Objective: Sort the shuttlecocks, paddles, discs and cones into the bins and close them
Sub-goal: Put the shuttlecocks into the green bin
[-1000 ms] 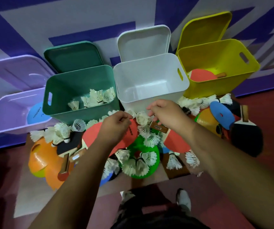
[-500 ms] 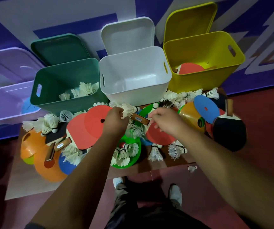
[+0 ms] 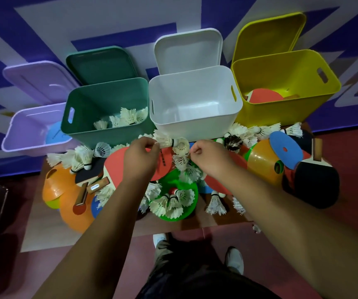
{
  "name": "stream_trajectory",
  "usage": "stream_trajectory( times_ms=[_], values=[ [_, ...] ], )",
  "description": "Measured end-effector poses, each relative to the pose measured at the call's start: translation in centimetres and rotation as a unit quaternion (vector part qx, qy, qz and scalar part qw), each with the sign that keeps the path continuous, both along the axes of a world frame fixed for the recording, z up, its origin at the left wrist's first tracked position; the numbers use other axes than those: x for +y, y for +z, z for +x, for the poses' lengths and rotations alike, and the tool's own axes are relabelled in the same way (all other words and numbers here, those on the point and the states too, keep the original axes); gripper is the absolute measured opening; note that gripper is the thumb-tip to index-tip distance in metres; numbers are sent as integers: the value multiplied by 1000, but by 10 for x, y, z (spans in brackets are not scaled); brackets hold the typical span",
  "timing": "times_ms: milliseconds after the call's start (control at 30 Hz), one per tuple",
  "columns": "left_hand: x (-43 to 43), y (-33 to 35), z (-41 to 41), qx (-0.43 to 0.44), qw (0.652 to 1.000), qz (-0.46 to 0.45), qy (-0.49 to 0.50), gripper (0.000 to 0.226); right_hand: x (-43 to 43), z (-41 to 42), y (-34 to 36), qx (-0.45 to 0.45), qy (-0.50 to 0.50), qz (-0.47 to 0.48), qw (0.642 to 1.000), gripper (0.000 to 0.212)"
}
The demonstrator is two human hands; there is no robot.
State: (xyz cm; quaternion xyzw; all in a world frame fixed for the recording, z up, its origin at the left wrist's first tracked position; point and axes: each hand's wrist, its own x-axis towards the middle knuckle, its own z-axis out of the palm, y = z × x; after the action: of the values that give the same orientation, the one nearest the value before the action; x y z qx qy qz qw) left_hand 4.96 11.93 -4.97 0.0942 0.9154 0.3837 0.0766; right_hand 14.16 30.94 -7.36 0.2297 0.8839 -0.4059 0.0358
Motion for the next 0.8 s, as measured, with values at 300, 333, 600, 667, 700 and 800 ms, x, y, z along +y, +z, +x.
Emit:
stream_trajectory(
  times_ms=[300, 333, 600, 667, 700, 800],
  values=[
    [-54, -3, 6, -2, 1000, -10, 15, 12, -28, -37, -25, -36, 140, 247, 958, 29],
    [-59, -4, 7, 0, 1000, -12, 17, 11, -29, -39, -27, -43, 143, 265, 953, 28],
    [-85, -1, 12, -3, 1000, -5, 26, 9, -35, -43, -32, 1, 95, 266, 959, 12],
    [-87, 0, 10, -7, 999, 10, 31, 9, -34, -45, -27, 20, 67, 218, 973, 15],
    [-88, 0, 8, -7, 999, 16, 35, 9, -34, -47, -24, 31, 51, 196, 979, 16],
    [-90, 3, 0, 4, 998, 28, 47, 8, -30, -55, -14, 82, -18, 87, 993, 13]
  ],
)
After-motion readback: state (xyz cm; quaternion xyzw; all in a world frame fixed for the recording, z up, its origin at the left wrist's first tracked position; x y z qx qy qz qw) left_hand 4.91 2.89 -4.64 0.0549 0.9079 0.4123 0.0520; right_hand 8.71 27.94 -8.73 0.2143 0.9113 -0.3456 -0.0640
